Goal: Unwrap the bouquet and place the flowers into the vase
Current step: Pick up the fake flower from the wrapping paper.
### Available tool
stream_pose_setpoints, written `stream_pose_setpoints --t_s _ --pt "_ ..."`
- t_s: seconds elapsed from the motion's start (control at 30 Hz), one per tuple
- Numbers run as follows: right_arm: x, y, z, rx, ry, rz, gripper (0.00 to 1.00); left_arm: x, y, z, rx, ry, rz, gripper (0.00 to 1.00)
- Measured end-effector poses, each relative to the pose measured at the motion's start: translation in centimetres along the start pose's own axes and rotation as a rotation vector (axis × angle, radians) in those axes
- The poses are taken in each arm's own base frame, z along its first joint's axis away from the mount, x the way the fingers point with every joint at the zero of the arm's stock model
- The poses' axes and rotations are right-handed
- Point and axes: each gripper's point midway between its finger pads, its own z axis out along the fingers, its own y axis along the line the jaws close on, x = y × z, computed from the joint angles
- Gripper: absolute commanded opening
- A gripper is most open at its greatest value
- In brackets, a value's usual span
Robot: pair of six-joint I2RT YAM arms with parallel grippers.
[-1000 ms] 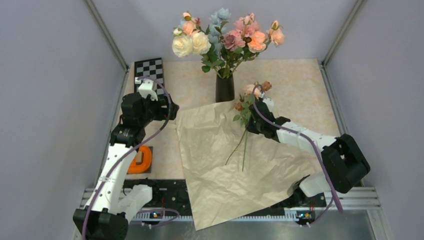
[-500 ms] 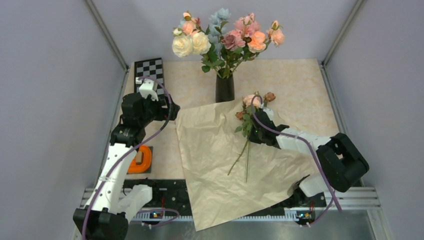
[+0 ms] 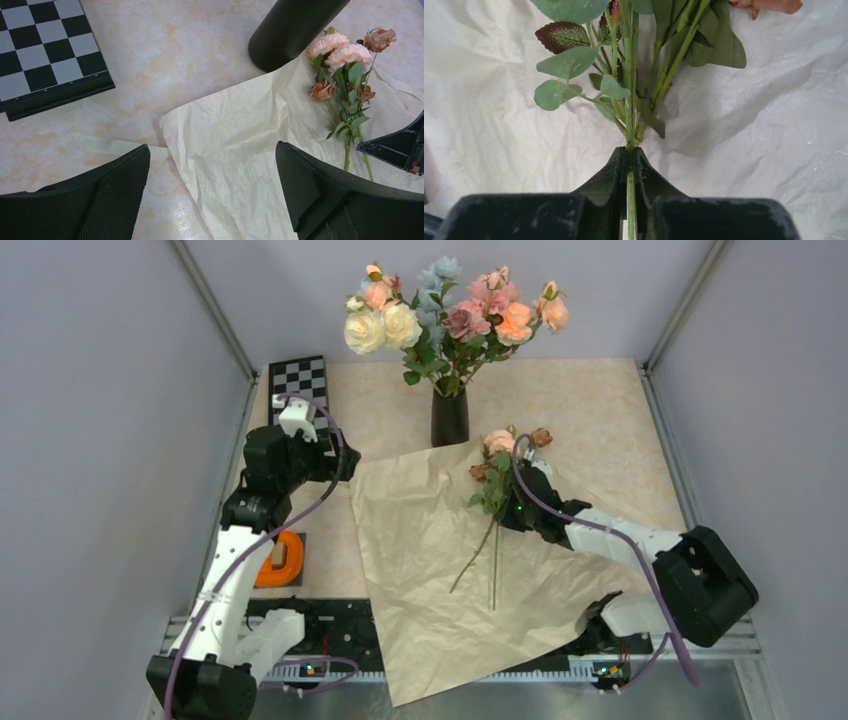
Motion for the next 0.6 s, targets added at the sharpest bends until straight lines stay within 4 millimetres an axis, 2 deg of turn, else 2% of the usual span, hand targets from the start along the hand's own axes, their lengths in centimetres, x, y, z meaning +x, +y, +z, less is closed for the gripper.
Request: stream_pose_setpoints --t_s 0.33,0.6 --pt "-3.5 2.6 -4.4 -0.128 -0.142 0.030 0.00 0.1 -0.4 0.1 0.027 0.003 0.000 0.99" --pt "-4.9 3.6 -7.3 -0.229 -0.233 0.002 0.00 0.6 -2.6 0.5 0.149 0.001 -0.078 0.99"
